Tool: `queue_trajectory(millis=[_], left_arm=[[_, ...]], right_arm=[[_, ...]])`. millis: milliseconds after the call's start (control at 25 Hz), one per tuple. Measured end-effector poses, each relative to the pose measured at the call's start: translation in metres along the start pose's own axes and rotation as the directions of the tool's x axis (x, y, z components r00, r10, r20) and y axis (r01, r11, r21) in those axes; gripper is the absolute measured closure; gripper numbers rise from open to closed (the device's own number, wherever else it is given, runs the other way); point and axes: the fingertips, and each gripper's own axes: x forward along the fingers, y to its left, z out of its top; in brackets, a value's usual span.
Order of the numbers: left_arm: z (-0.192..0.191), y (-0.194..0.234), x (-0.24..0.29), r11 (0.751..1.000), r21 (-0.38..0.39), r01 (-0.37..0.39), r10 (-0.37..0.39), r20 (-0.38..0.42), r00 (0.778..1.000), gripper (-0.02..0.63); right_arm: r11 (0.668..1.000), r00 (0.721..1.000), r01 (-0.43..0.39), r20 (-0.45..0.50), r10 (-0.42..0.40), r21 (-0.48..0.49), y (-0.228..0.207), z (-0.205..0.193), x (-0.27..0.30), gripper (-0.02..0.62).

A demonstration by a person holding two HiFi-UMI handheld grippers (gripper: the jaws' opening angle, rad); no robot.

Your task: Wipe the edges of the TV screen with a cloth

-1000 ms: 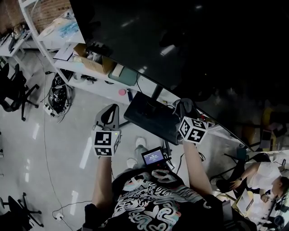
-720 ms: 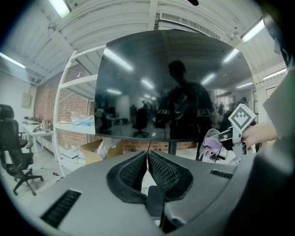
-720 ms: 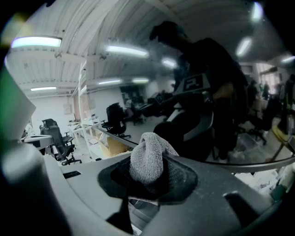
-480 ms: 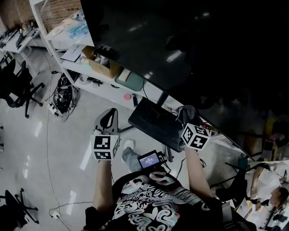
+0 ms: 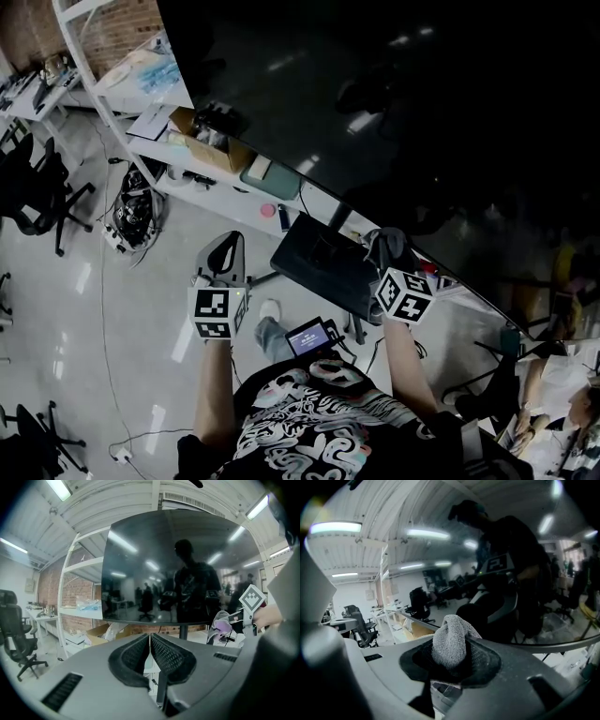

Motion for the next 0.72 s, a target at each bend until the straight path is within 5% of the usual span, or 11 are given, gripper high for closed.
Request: queue_trajectory(millis=[720], left_arm=[[0.005, 0.019, 0.009, 1.000, -0.006, 0.000, 0.000, 0.002, 1.000, 0.581]], right_arm=[[0.999, 0.999, -0.039, -0.007, 0.039, 0.035, 0.026, 0.006, 0.019, 0.446]])
